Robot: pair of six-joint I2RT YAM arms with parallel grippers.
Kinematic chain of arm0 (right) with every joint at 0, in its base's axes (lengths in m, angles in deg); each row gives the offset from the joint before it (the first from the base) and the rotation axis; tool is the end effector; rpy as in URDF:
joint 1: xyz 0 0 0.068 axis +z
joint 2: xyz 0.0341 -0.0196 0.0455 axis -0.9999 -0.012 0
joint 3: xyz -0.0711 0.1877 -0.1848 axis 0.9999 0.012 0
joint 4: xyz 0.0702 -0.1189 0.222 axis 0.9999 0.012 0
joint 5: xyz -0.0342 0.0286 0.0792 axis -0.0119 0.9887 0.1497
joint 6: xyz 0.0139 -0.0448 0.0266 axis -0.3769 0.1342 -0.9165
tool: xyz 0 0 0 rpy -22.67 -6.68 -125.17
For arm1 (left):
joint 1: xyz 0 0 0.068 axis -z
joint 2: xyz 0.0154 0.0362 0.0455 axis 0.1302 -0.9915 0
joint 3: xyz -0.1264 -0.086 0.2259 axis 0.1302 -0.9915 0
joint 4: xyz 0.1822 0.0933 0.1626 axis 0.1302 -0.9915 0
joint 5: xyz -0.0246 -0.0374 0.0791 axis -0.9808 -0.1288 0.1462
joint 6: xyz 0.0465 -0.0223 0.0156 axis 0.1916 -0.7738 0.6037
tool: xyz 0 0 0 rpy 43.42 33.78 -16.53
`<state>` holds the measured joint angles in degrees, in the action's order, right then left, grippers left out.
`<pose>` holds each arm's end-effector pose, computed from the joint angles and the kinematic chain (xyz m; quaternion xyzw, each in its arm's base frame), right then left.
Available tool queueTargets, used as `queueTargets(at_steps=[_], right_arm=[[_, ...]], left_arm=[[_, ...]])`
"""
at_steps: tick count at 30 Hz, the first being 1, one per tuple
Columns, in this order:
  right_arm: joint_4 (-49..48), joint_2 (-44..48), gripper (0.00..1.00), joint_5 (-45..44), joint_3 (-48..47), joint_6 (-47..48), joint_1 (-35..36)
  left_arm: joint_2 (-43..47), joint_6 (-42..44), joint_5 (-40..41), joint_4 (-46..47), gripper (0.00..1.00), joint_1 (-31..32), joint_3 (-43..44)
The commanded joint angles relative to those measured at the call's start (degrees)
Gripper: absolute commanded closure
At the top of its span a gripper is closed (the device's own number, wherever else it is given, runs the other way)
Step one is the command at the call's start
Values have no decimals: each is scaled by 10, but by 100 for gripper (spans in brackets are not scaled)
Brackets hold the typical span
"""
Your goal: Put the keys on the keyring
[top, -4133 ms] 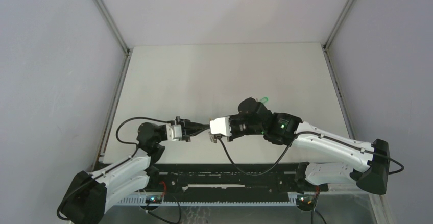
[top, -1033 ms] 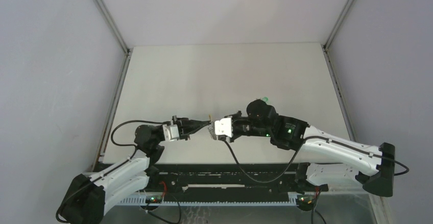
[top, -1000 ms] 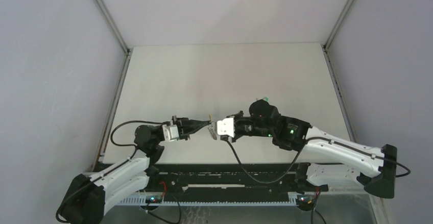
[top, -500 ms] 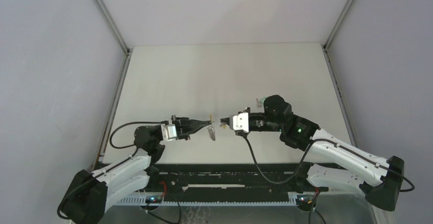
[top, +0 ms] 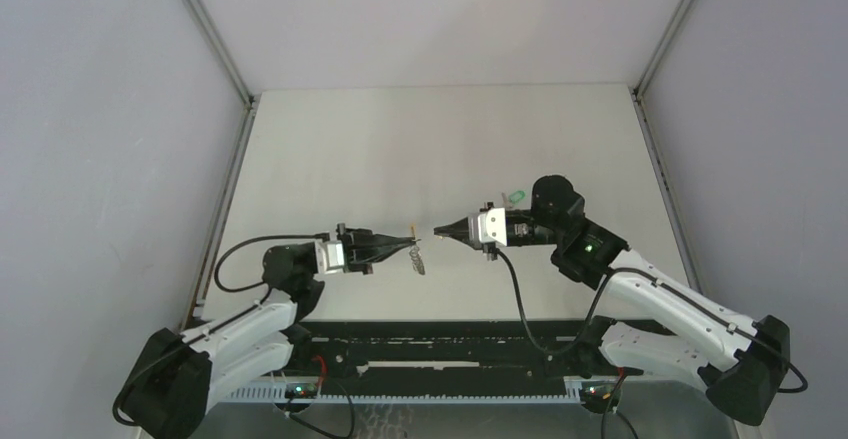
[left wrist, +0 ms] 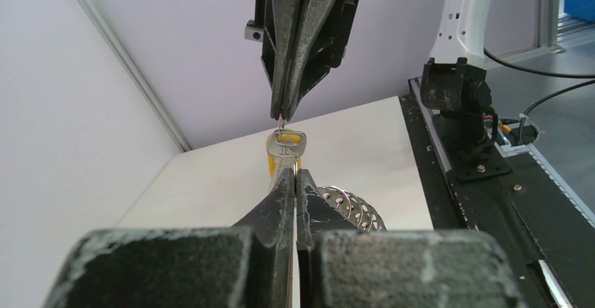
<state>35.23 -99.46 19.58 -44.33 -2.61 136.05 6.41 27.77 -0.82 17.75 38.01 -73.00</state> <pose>0.1327 0.1754 0.3429 -0.6438 0.3793 0.3244 0.5801 0.1277 -0.1084 0.2620 0.4755 0.3346 -0.4490 0.6785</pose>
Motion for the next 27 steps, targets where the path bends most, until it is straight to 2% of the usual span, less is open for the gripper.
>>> queueTargets(at_steps=[1, 9, 18, 27], right_arm=[[-54, -1, 100, 71, -2, -29, -14], [-100, -9, 100, 125, -2, -62, -30], [-163, -13, 100, 141, -2, -100, -39], [-183, -29, 100, 160, -7, -124, -36]], left_arm=[[20, -16, 2, 67, 100, 8, 44], [32, -15, 15, 73, 100, 23, 58], [39, -11, 13, 73, 100, 32, 76], [30, -10, 14, 73, 100, 36, 79]])
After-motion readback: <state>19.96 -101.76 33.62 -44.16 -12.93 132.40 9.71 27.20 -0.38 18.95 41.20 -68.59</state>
